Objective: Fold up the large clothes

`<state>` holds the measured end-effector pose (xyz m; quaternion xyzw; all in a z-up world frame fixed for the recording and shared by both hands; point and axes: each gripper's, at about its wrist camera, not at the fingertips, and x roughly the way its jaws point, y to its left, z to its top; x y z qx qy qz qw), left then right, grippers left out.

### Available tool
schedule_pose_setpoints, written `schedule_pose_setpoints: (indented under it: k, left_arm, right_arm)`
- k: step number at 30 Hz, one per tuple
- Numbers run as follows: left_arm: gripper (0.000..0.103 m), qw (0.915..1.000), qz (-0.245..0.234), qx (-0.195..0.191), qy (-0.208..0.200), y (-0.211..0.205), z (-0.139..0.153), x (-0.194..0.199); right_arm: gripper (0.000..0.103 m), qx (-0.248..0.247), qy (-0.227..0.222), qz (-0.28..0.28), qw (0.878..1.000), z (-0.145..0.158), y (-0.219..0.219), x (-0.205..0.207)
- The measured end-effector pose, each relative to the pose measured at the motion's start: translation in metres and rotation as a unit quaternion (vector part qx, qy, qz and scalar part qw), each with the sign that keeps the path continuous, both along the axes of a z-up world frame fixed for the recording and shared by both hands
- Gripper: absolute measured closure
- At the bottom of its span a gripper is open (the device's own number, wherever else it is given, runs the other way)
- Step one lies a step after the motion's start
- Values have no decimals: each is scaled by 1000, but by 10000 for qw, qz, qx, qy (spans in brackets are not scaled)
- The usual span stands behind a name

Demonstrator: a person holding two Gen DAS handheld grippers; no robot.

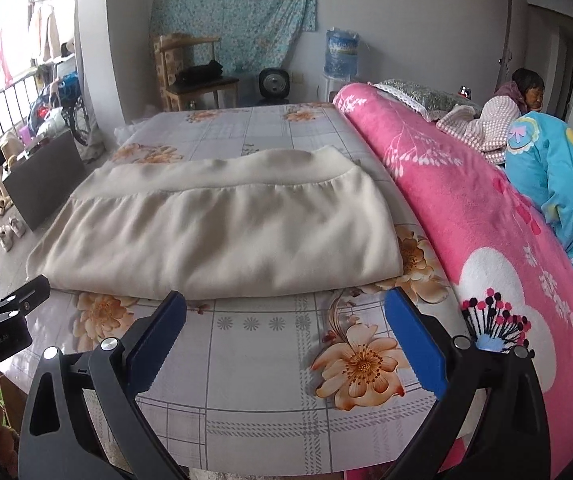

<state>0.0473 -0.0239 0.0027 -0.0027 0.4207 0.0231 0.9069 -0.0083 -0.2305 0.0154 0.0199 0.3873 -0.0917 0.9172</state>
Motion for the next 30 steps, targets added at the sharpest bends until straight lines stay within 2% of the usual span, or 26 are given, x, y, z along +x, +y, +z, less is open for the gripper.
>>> schedule_pose_setpoints:
  k: [12, 30]
  left_arm:
    - [8, 9995, 106, 161, 250, -4, -6, 5]
    - [8, 9991, 11, -2, 435, -3, -12, 14]
  right_arm:
    - [6, 126, 403, 135, 9990, -15, 4, 8]
    - [6, 127, 519, 143, 9985, -19, 2, 17]
